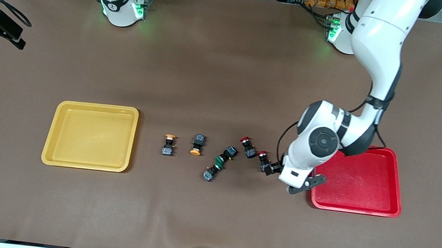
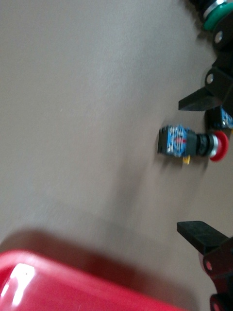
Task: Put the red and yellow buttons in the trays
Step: 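Grasp the red-capped button with the left gripper while the right gripper reaches out, then lower the red button into the red tray while the right gripper grasps yellow button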
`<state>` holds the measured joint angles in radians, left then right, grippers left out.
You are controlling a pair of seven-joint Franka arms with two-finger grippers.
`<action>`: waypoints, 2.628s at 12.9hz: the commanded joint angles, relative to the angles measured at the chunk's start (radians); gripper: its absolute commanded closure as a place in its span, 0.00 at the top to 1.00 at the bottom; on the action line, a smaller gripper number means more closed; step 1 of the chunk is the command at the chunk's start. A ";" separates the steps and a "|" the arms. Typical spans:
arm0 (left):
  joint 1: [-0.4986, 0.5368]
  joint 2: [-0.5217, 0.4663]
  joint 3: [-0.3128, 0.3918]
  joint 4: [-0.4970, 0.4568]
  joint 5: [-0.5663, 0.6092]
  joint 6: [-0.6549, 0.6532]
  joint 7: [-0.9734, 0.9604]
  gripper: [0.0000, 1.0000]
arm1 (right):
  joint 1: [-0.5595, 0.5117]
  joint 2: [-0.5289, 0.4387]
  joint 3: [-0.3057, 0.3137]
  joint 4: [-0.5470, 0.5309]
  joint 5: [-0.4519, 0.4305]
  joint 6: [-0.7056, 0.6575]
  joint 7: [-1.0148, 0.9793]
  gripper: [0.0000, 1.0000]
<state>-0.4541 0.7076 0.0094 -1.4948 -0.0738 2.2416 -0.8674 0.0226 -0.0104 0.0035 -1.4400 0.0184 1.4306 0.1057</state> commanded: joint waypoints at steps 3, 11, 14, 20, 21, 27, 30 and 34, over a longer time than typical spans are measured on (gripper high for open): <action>-0.055 0.088 0.012 0.016 -0.004 0.087 -0.050 1.00 | 0.049 -0.005 0.003 0.004 0.014 -0.021 -0.006 1.00; -0.066 0.122 0.014 0.013 -0.003 0.093 -0.048 0.30 | 0.086 0.138 0.000 -0.002 0.015 -0.007 -0.008 1.00; -0.060 0.116 0.017 0.015 -0.006 0.092 -0.070 0.00 | 0.103 0.226 0.000 0.003 0.012 0.011 -0.008 1.00; -0.029 0.040 0.098 0.024 -0.001 -0.008 0.014 0.00 | 0.200 0.352 0.000 -0.007 0.017 0.197 0.011 1.00; -0.019 0.024 0.110 0.022 -0.001 -0.032 0.046 0.00 | 0.212 0.372 0.000 -0.007 0.017 0.218 0.026 1.00; 0.153 -0.016 0.113 0.008 -0.001 -0.174 0.367 0.00 | 0.345 0.503 0.001 -0.008 0.017 0.419 0.219 1.00; 0.247 -0.007 0.113 -0.008 -0.001 -0.174 0.531 0.00 | 0.399 0.590 0.000 -0.011 0.017 0.545 0.296 1.00; 0.322 0.029 0.115 -0.007 0.000 -0.155 0.654 0.00 | 0.410 0.664 0.000 -0.079 0.017 0.715 0.330 1.00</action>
<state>-0.1460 0.7186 0.1290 -1.5043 -0.0737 2.0779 -0.2526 0.4311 0.6364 0.0131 -1.4892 0.0222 2.0866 0.4227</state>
